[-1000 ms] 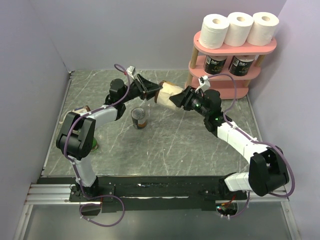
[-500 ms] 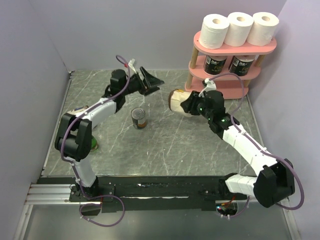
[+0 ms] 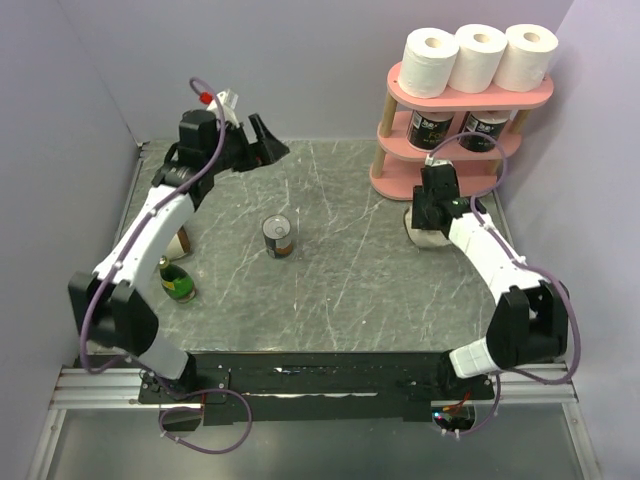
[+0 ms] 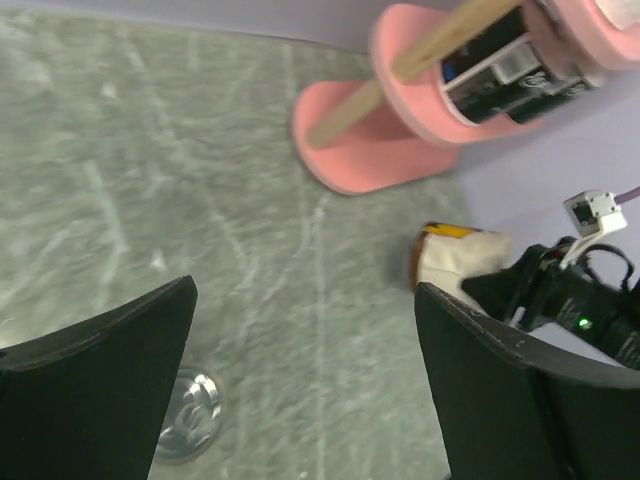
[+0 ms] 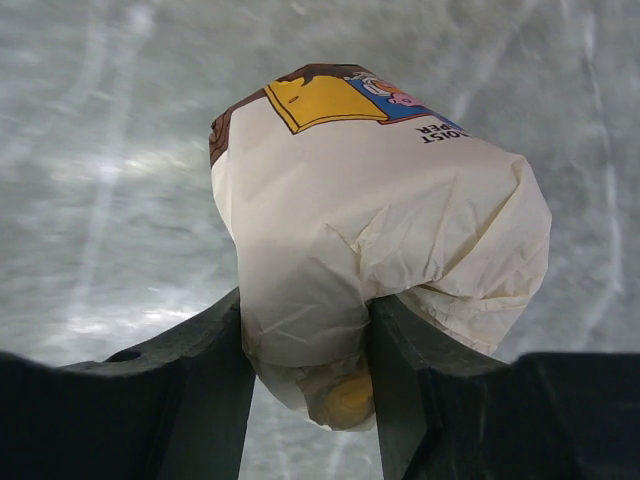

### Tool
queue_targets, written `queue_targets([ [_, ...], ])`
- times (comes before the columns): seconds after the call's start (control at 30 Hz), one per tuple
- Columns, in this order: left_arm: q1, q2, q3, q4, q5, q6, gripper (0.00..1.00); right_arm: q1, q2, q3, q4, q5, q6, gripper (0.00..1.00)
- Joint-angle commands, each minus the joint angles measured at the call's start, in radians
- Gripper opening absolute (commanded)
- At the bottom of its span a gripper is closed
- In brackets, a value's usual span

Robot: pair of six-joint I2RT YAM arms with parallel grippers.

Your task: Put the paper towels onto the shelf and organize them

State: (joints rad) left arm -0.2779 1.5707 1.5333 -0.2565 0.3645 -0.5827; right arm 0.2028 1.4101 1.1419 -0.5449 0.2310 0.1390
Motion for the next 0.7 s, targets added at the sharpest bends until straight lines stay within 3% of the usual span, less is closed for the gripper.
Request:
queue_targets([
  [0.0,0.006,-0.185,-0.125,-0.086,-0.166,0.096,0.96,-0.022,0.067,0.104,-0.088,0.099,-0.055,0.51],
  [0.13,0.005,-0.346,-0.301,-0.012,-0.212,0.099,0.96,-0.029,0.127,0.137,-0.127,0.102,-0.064,0.55],
  [0.37,0.003,-0.511,-0.528,0.089,-0.246,0.13,0.96,-0.037,0.123,0.215,-0.19,0.077,-0.039,0.8],
  [0.53,-0.009,-0.468,-0.46,-0.02,-0.332,0.184,0.96,-0.088,0.033,0.211,-0.162,-0.033,0.028,0.84],
  [0.67,-0.01,-0.512,-0.486,0.008,-0.346,0.185,0.96,-0.247,-0.029,0.119,-0.106,-0.165,0.143,0.83],
])
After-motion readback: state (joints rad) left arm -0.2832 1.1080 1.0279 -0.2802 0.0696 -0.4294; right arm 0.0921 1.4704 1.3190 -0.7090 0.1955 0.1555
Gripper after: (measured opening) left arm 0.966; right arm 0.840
